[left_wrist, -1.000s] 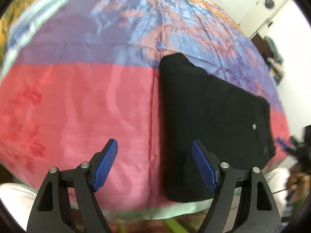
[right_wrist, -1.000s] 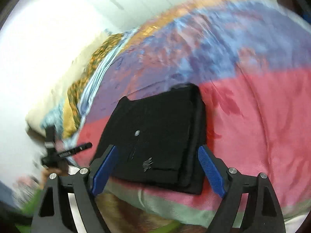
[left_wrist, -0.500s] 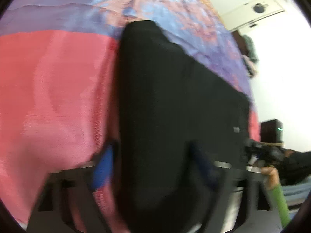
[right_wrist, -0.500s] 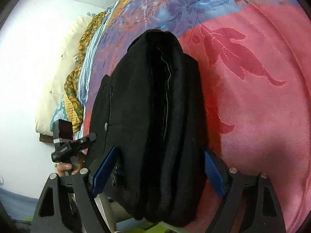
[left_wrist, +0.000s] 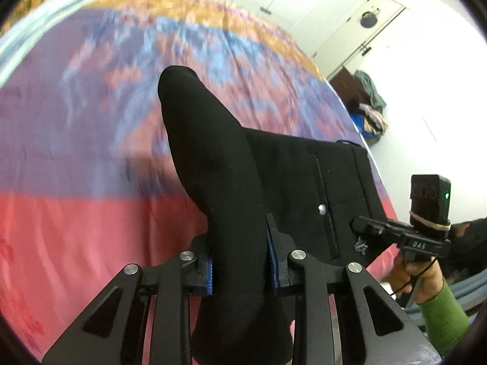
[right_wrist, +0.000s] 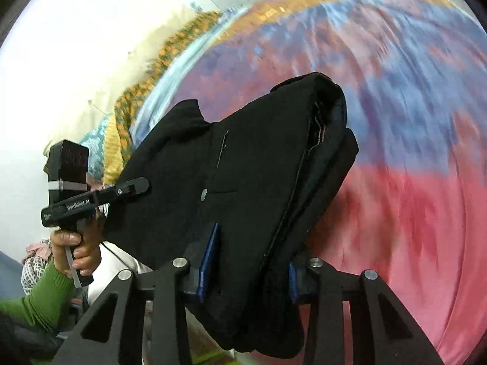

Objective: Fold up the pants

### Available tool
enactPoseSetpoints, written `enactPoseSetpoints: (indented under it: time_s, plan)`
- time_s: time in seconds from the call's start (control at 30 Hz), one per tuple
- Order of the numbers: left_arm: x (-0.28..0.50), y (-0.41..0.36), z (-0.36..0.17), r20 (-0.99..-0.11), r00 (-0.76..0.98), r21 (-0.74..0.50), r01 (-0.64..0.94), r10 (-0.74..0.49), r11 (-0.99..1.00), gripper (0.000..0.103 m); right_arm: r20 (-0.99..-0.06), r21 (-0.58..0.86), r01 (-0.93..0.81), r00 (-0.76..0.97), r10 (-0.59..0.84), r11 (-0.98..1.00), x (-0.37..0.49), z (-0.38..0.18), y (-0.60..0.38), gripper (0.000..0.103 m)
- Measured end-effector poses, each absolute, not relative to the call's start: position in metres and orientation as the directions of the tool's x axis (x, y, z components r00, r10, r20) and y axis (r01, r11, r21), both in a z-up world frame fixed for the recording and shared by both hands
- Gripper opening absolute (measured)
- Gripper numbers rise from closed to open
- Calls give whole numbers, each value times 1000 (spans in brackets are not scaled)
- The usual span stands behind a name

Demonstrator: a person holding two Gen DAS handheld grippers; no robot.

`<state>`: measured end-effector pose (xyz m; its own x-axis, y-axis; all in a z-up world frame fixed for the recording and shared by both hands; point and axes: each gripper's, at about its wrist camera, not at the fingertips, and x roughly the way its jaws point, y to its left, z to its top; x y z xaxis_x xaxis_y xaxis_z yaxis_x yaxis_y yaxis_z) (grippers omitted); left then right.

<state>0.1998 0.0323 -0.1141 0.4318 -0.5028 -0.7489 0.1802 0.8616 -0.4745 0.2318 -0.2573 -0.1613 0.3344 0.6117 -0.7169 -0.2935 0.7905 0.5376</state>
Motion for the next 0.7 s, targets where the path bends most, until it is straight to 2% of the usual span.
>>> enactPoseSetpoints:
  time_s: [0.1, 0.13, 0.2, 0.3, 0.33, 0.37, 0.43, 0.47, 0.53, 0.57, 0.6, 0.7]
  plan:
    - [227, 26, -107, -751, 487, -407, 190, -445, 894, 29, -692, 536, -307, 373, 618, 786, 266, -157, -260, 40]
    - [235, 19, -113, -770, 490, -364, 190, -409, 912, 44, -695, 530, -296, 385, 607, 795, 277, -162, -264, 43]
    - [248, 0, -142, -841, 454, -240, 177, -295, 955, 67, -752, 485, -234, 380, 538, 843, 299, -183, -274, 52]
    - [240, -17, -184, -909, 381, -106, 179, -169, 978, 51, -898, 286, -66, 329, 292, 956, 308, -228, -307, 54]
    - [233, -16, -187, -911, 380, -99, 179, -162, 979, 51, -890, 308, -35, 342, 301, 951, 301, -230, -322, 55]
    - [223, -14, -185, -900, 405, -96, 176, -161, 980, 53, -869, 346, -16, 372, 327, 938, 292, -226, -333, 58]
    - [205, -10, -176, -878, 449, -100, 167, -166, 981, 70, -851, 325, 1, 437, 292, 946, 267, -207, -344, 59]
    - [196, -8, -169, -865, 477, -90, 155, -154, 984, 73, -839, 312, -26, 462, 288, 950, 253, -196, -345, 59]
    - [185, -7, -157, -847, 514, -73, 146, -138, 987, 80, -828, 271, -72, 491, 271, 960, 230, -179, -338, 70]
    - [178, -8, -150, -838, 530, -60, 142, -127, 988, 81, -824, 253, -87, 503, 261, 964, 220, -173, -334, 83]
    - [181, -6, -149, -834, 538, -53, 140, -121, 989, 81, -813, 241, -105, 522, 259, 965, 209, -164, -328, 91]
    - [171, -6, -134, -817, 568, -30, 133, -101, 991, 82, -809, 217, -124, 533, 249, 968, 181, -156, -315, 97]
